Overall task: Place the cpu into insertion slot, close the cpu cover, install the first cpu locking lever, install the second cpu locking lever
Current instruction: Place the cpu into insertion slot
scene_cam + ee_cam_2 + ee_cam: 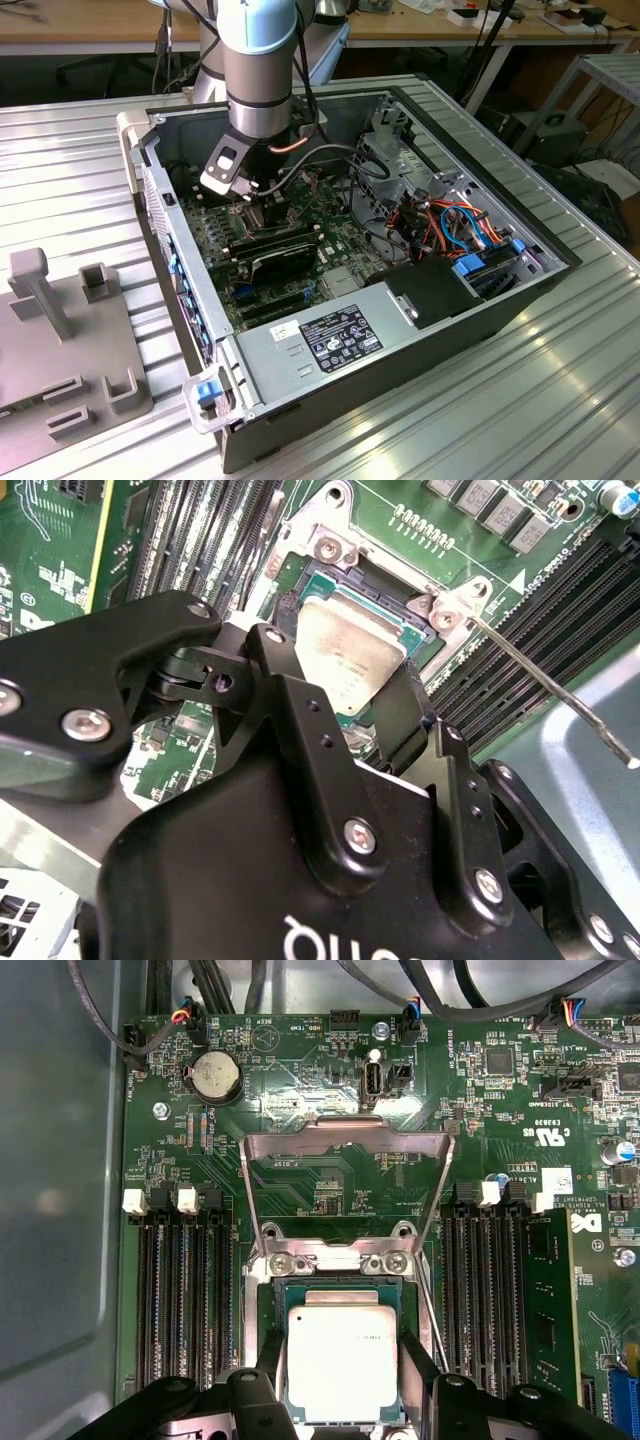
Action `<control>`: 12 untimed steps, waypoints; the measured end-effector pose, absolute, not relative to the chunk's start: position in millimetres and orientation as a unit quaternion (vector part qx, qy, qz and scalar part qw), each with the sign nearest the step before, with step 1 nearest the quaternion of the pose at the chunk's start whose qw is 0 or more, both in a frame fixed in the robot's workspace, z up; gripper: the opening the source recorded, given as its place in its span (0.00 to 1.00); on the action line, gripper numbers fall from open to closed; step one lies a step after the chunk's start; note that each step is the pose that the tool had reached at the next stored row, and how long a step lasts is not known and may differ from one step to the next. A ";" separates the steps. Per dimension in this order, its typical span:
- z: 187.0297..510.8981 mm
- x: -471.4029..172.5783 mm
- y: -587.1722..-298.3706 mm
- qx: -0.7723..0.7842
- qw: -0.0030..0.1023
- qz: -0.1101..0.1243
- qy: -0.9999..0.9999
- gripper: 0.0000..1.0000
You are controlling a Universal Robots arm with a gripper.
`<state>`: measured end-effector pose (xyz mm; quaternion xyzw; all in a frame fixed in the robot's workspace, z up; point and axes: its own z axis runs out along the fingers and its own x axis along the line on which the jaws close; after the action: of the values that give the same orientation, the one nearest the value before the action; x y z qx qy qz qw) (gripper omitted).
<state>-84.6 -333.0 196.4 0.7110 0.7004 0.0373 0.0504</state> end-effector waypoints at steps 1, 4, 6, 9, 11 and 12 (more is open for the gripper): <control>195.2 -84.7 -333.1 0.711 0.049 0.038 0.700 0.55; 194.4 -84.6 -332.9 0.711 0.048 0.040 0.700 0.55; 194.4 -84.6 -332.9 0.711 0.048 0.040 0.700 0.55; 194.3 -84.6 -332.9 0.711 0.048 0.040 0.700 0.55; 194.3 -84.6 -333.0 0.711 0.048 0.040 0.700 0.55; 194.2 -84.6 -333.0 0.711 0.048 0.040 0.700 0.55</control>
<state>-84.6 -333.0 194.2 0.7111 0.7003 0.0400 0.0478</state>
